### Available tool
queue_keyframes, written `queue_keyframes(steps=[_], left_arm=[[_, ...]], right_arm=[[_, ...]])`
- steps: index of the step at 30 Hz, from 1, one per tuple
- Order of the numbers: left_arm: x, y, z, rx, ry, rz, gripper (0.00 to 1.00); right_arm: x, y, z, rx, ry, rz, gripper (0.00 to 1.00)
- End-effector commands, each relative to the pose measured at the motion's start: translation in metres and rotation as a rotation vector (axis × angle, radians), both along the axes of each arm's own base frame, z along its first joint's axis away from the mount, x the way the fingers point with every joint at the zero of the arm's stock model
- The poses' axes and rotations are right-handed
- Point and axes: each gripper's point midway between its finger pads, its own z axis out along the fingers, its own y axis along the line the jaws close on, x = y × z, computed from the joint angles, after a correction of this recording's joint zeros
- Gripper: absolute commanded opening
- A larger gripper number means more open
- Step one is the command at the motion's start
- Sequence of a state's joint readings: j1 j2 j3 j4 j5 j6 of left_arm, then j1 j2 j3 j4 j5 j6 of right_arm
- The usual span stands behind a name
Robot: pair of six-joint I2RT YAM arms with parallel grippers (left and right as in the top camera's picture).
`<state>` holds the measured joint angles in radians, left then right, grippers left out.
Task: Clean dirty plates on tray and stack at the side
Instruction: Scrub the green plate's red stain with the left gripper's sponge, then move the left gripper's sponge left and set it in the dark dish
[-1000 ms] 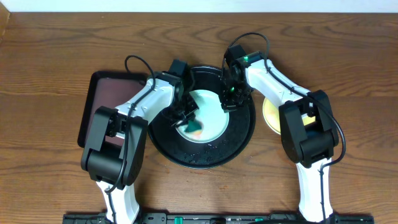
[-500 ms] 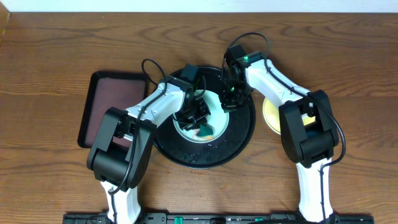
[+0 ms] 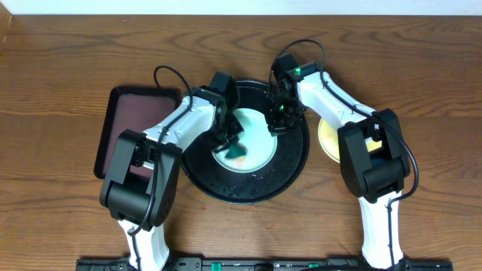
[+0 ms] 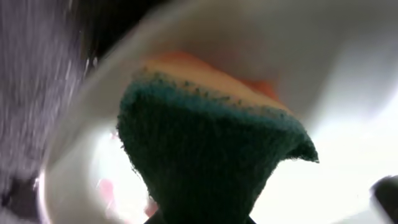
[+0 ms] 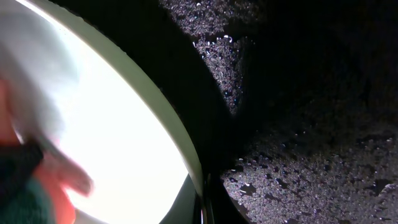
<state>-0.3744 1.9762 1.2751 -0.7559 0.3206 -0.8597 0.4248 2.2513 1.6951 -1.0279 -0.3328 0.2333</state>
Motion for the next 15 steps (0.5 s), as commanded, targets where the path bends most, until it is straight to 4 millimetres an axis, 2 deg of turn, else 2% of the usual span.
queue_keyframes(steps=[1,5,9,12,15], left_arm=[[-0.036,-0.013,-0.015,-0.076,0.137,-0.077,0.07],[-0.046,-0.033,-0.010,-0.152,0.151,-0.141,0.07],[-0.038,-0.040,-0.011,-0.163,0.108,-0.155,0.07],[-0.015,-0.036,-0.015,-0.137,0.017,-0.132,0.07],[0.014,-0.017,-0.021,-0.035,-0.089,-0.074,0.07]], right_arm=[[-0.005,-0.003,-0.020,-0.035,0.028,0.010,0.01],[-0.005,-0.002,-0.020,-0.032,0.028,0.011,0.01],[-0.005,-0.002,-0.020,-0.032,0.029,0.011,0.01],[-0.005,-0.002,-0.020,-0.032,0.028,0.011,0.01],[-0.005,-0.002,-0.020,-0.032,0.029,0.011,0.01]])
